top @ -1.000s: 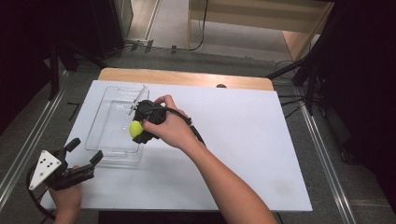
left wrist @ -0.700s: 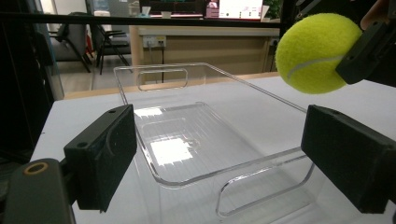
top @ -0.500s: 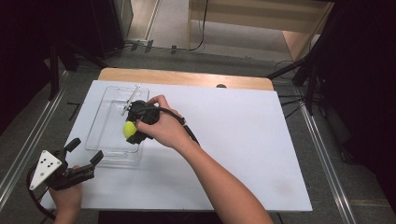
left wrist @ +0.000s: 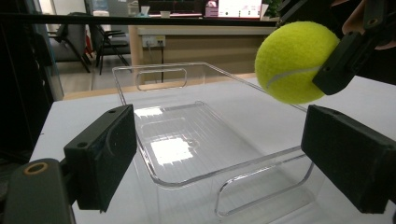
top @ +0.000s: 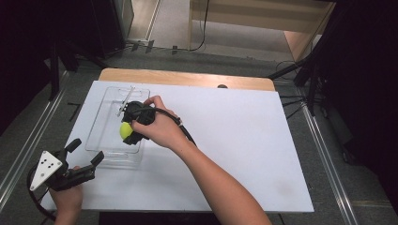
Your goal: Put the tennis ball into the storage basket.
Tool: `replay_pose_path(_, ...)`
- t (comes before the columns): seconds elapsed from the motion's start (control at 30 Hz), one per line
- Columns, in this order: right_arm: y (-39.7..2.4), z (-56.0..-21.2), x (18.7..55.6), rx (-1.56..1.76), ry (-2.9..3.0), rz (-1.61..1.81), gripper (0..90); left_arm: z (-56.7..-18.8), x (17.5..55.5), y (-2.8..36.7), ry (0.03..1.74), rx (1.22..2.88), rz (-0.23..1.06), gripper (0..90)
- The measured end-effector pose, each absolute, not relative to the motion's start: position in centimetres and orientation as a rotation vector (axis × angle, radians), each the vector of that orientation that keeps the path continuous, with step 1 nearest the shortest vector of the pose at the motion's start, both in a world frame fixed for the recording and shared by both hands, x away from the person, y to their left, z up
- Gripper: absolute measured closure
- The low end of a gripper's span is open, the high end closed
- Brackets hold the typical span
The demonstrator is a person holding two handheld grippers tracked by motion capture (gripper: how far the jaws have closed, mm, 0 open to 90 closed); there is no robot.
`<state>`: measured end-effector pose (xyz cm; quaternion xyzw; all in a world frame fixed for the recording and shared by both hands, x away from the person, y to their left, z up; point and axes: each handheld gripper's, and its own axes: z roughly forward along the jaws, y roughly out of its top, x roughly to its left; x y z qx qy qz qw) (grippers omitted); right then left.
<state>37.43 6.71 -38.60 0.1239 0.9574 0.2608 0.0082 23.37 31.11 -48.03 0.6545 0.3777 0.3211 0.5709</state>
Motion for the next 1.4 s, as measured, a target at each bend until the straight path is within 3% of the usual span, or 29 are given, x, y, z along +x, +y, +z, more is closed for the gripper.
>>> replay_pose_path(1.4, 8.8, -41.9, 38.4, 0.338, 3.006, 0.745, 23.7, -48.0, 23.4, 31.1, 0.884, 1.537, 0.752, 11.1)
